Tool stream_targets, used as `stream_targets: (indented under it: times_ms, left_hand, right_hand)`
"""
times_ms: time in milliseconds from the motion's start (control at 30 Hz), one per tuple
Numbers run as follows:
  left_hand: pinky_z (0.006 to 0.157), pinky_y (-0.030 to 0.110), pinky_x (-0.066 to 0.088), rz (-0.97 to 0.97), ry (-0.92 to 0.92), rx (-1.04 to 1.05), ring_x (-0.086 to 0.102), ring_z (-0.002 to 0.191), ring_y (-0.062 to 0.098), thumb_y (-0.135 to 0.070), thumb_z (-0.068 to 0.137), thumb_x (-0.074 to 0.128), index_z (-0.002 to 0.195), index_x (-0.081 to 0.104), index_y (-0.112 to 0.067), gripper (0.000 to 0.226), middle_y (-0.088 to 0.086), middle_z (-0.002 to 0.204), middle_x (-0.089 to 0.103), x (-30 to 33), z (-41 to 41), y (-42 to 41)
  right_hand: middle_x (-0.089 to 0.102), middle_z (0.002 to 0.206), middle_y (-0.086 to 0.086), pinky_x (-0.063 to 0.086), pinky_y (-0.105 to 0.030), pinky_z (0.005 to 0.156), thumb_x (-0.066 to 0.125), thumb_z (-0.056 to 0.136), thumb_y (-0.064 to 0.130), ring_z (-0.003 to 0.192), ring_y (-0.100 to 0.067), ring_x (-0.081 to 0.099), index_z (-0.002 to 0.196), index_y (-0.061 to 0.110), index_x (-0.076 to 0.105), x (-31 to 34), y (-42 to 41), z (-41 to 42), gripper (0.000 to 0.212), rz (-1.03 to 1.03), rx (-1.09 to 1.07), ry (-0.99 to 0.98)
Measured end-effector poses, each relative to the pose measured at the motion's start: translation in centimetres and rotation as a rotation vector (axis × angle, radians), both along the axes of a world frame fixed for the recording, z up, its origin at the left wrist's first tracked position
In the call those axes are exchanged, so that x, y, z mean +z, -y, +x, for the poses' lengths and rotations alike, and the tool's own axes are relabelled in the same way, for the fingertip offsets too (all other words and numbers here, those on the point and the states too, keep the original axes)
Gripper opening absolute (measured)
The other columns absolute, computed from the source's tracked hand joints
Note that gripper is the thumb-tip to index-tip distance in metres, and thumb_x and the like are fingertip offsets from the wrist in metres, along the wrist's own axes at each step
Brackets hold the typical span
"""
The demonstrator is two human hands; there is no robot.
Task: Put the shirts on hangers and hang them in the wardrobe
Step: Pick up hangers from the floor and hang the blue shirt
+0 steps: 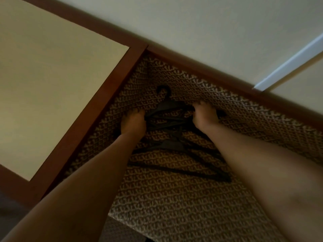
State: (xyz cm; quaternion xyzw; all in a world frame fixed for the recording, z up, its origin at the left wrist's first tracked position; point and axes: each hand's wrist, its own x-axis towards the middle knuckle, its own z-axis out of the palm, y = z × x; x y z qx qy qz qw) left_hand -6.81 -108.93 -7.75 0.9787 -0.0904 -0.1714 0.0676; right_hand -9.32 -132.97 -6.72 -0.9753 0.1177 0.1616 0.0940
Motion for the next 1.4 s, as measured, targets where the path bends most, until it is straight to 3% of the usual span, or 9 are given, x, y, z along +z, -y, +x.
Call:
stream_targets:
  times_ms: [233,400,467,600,700,900,1033,1167,1400]
  left_hand:
    - [0.093,0.038,0.041,0.021,0.021,-0.060,0.051,0.111,0.029,-0.016,0.095,0.048,0.121,0.054,-0.012,0.027,0.011,0.126,0.050,0.8,0.2,-0.1]
    - [0.089,0.038,0.045,-0.056,0.056,-0.057,0.052,0.109,0.026,-0.015,0.095,0.048,0.120,0.057,-0.013,0.026,0.007,0.120,0.053,5.5,-1.5,-1.0]
    - [0.094,0.039,0.041,-0.072,0.091,-0.058,0.049,0.114,0.026,-0.016,0.096,0.047,0.122,0.056,-0.014,0.027,0.007,0.121,0.052,8.3,-2.3,-1.7]
    - [0.098,0.038,0.038,-0.065,0.148,-0.064,0.046,0.119,0.026,-0.018,0.097,0.046,0.125,0.055,-0.015,0.029,0.006,0.125,0.051,13.6,-3.3,-3.9]
    - [0.096,0.038,0.039,-0.070,0.169,-0.058,0.048,0.115,0.026,-0.019,0.097,0.045,0.124,0.055,-0.016,0.029,0.005,0.123,0.052,16.7,-3.6,-6.6]
    - [0.092,0.036,0.043,-0.123,0.231,-0.018,0.051,0.109,0.023,-0.022,0.097,0.046,0.115,0.059,-0.018,0.023,0.002,0.114,0.056,20.5,-3.1,-14.8]
    - [0.089,0.034,0.044,-0.136,0.276,-0.028,0.052,0.106,0.021,-0.022,0.098,0.046,0.115,0.060,-0.019,0.022,0.001,0.112,0.057,21.6,-1.8,-22.0]
    - [0.088,0.033,0.044,-0.161,0.304,-0.042,0.053,0.104,0.021,-0.021,0.098,0.045,0.115,0.060,-0.019,0.023,0.001,0.112,0.057,22.4,-0.4,-29.2]
    - [0.089,0.029,0.040,-0.185,0.277,-0.060,0.050,0.104,0.017,-0.021,0.099,0.045,0.117,0.061,-0.020,0.024,-0.002,0.111,0.056,21.8,3.7,-37.6]
  right_hand:
    - [0.047,0.128,-0.013,0.037,-0.046,0.103,0.048,0.089,0.002,0.119,-0.032,0.043,0.117,0.012,0.059,0.7,0.2,-0.6,0.032,-0.012,0.013,0.012]
    - [0.049,0.119,-0.012,0.043,-0.039,0.079,0.046,0.094,0.006,0.106,-0.032,0.052,0.100,0.013,0.054,4.5,0.3,-2.6,0.012,0.089,0.005,0.037]
    - [0.050,0.119,-0.011,0.041,-0.035,0.074,0.046,0.096,0.010,0.103,-0.030,0.052,0.103,0.014,0.054,6.7,-0.2,-3.4,0.011,0.109,0.007,0.041]
    - [0.051,0.115,-0.006,0.046,-0.036,0.079,0.052,0.094,0.010,0.100,-0.025,0.052,0.114,0.013,0.055,10.9,-2.8,-4.7,0.020,0.109,-0.018,0.080]
    - [0.051,0.114,-0.006,0.047,-0.035,0.077,0.052,0.093,0.009,0.097,-0.024,0.053,0.112,0.014,0.055,13.6,-5.4,-4.9,0.020,0.108,-0.026,0.136]
    - [0.051,0.122,-0.006,0.046,-0.036,0.087,0.047,0.098,0.015,0.109,-0.026,0.052,0.130,0.017,0.053,18.1,-12.9,-3.5,0.032,0.097,0.062,0.253]
    - [0.051,0.116,-0.007,0.047,-0.038,0.083,0.047,0.100,0.026,0.104,-0.026,0.053,0.122,0.015,0.056,19.6,-19.8,-2.3,0.027,0.073,0.091,0.286]
    - [0.048,0.107,-0.006,0.046,-0.036,0.077,0.049,0.098,0.023,0.097,-0.025,0.052,0.108,0.011,0.058,19.9,-27.0,-1.5,0.018,0.123,0.090,0.329]
    - [0.053,0.102,-0.003,0.048,-0.037,0.075,0.050,0.098,0.021,0.090,-0.022,0.054,0.107,0.013,0.057,19.3,-35.6,0.8,0.014,0.123,0.072,0.343]
